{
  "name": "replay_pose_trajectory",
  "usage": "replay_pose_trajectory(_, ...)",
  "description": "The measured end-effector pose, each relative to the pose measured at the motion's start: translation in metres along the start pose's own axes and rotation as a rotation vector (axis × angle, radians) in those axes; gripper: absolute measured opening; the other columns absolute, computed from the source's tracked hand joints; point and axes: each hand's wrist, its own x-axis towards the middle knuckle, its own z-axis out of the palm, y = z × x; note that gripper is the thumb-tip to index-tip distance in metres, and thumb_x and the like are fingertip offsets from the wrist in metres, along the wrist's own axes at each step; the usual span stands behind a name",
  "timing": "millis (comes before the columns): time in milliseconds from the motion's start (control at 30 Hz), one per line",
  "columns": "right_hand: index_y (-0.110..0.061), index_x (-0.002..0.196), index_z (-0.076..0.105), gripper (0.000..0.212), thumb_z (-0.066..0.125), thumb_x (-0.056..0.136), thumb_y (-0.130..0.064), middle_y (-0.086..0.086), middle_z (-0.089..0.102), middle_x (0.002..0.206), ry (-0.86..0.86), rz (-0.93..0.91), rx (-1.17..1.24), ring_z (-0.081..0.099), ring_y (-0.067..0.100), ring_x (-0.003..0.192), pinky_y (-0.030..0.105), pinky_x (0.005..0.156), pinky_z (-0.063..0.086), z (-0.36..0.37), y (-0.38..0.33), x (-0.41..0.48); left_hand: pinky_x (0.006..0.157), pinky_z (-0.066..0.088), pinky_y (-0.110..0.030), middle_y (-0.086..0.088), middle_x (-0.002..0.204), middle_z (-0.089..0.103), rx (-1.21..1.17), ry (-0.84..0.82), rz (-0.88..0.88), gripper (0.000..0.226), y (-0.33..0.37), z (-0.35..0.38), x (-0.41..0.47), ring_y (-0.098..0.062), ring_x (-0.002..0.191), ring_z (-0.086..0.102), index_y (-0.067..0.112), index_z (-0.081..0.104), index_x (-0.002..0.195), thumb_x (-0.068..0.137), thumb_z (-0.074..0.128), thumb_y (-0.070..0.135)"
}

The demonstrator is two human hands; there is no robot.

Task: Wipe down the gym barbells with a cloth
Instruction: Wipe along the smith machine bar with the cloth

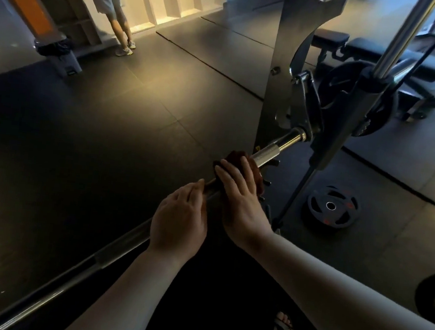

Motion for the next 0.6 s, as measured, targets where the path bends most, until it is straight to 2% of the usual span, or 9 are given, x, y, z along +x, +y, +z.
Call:
replay_pose_trajectory(67, -0.017, 0.155, 0.042, 0.060, 0.035, 0.099, -0.038, 0.001, 0.033, 0.164, 0.055, -0.048, -0.068, 0.005, 0.025, 0.158, 0.048, 0.128, 0.005, -0.005, 0.017, 0.011, 0.108, 0.043, -0.036, -0.008, 0.146, 0.055, 0.013, 0.013, 0.012, 0.058, -0.001, 0.002, -0.001, -0.022, 0.132, 0.055, 0.014, 0.041, 0.151, 0.100, 0.029, 0.037)
replay_pose_trajectory(133, -0.017, 0.151, 0.046, 0.056, 0.035, 0.099, -0.033, 0.002, 0.035, 0.161, 0.145, 0.054, -0.045, 0.008, 0.023, 0.157, 0.054, 0.126, 0.014, -0.008, 0.028, 0.021, 0.106, 0.045, -0.037, -0.011, 0.145, 0.056, 0.019, 0.018, 0.028, 0.057, -0.003, 0.002, -0.002, -0.024, 0.131, 0.056, 0.011, 0.041, 0.152, 0.102, 0.029, 0.035)
replay_pose_trajectory(267, -0.016, 0.154, 0.040, 0.051, 0.039, 0.105, -0.026, -0.001, 0.022, 0.166, 0.266, 0.263, 0.097, -0.006, 0.023, 0.158, 0.055, 0.127, 0.011, 0.014, 0.004, 0.019, 0.111, 0.040, -0.037, -0.012, 0.152, 0.050, 0.018, 0.009, 0.067, 0.057, -0.006, 0.001, -0.003, -0.024, 0.138, 0.050, 0.010, 0.035, 0.155, 0.103, 0.031, 0.032)
replay_pose_trajectory(367, -0.018, 0.160, 0.030, 0.067, 0.049, 0.098, -0.036, -0.006, 0.014, 0.169, 0.217, 0.237, 0.106, -0.015, 0.018, 0.157, 0.044, 0.127, 0.001, 0.032, -0.018, 0.002, 0.112, 0.039, -0.037, -0.012, 0.152, 0.049, 0.008, 0.016, 0.086, 0.058, -0.007, 0.000, -0.003, -0.025, 0.138, 0.050, 0.010, 0.036, 0.155, 0.102, 0.029, 0.035)
replay_pose_trajectory(467, -0.017, 0.161, 0.024, 0.071, 0.060, 0.101, -0.020, -0.005, 0.006, 0.171, 0.242, 0.236, 0.133, -0.015, 0.015, 0.157, 0.042, 0.128, 0.001, 0.036, -0.011, -0.001, 0.110, 0.040, -0.037, -0.014, 0.150, 0.051, -0.014, 0.015, 0.089, 0.060, -0.007, 0.000, -0.003, -0.026, 0.137, 0.052, 0.009, 0.038, 0.154, 0.101, 0.026, 0.036)
replay_pose_trajectory(600, -0.025, 0.163, 0.013, 0.061, 0.042, 0.109, -0.018, -0.015, -0.013, 0.169, 0.351, 0.514, 0.439, -0.021, 0.011, 0.154, 0.053, 0.128, 0.005, 0.015, -0.007, 0.026, 0.111, 0.038, -0.036, -0.011, 0.155, 0.046, -0.058, -0.006, 0.090, 0.055, -0.008, -0.003, 0.000, -0.024, 0.141, 0.046, 0.011, 0.034, 0.156, 0.105, 0.034, 0.029)
